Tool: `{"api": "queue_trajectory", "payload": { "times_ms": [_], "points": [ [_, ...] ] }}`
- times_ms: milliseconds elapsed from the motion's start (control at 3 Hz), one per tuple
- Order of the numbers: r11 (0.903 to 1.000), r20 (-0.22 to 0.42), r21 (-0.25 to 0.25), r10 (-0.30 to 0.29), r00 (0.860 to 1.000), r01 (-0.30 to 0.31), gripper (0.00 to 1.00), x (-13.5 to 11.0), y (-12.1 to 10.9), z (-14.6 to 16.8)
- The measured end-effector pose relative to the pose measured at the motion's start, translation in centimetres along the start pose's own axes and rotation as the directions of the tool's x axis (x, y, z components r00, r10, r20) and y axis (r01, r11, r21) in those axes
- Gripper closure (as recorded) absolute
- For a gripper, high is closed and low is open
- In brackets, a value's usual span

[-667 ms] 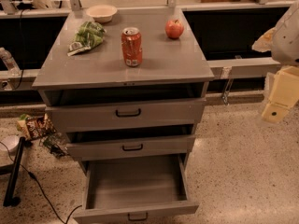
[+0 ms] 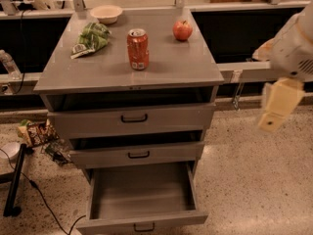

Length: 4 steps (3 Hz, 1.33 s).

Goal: Open top drawer

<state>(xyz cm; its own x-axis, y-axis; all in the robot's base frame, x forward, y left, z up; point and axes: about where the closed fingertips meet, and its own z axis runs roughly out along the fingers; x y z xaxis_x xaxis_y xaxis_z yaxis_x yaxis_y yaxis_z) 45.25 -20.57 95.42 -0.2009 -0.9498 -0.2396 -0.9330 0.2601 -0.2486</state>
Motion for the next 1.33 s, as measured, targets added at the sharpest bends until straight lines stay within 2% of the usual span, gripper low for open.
{"api": "queue_trajectory", "payload": {
  "times_ms": [333,667,1000,1333],
  "points": [
    [0.9963,0.137,-0.063,-0.049,0.989,0.058,0.0,-2.3,-0.2,8.9],
    [0.9873,0.271,-0.072,-0.117,0.955,0.142,0.0,-5.6,-1.3,17.0],
    [0.9815,0.314,-0.058,-0.155,0.937,0.182,0.0,-7.2,-2.6,20.7],
    [0.974,0.321,-0.078,-0.178,0.93,0.213,0.0,-7.6,-3.1,24.1]
  ]
}}
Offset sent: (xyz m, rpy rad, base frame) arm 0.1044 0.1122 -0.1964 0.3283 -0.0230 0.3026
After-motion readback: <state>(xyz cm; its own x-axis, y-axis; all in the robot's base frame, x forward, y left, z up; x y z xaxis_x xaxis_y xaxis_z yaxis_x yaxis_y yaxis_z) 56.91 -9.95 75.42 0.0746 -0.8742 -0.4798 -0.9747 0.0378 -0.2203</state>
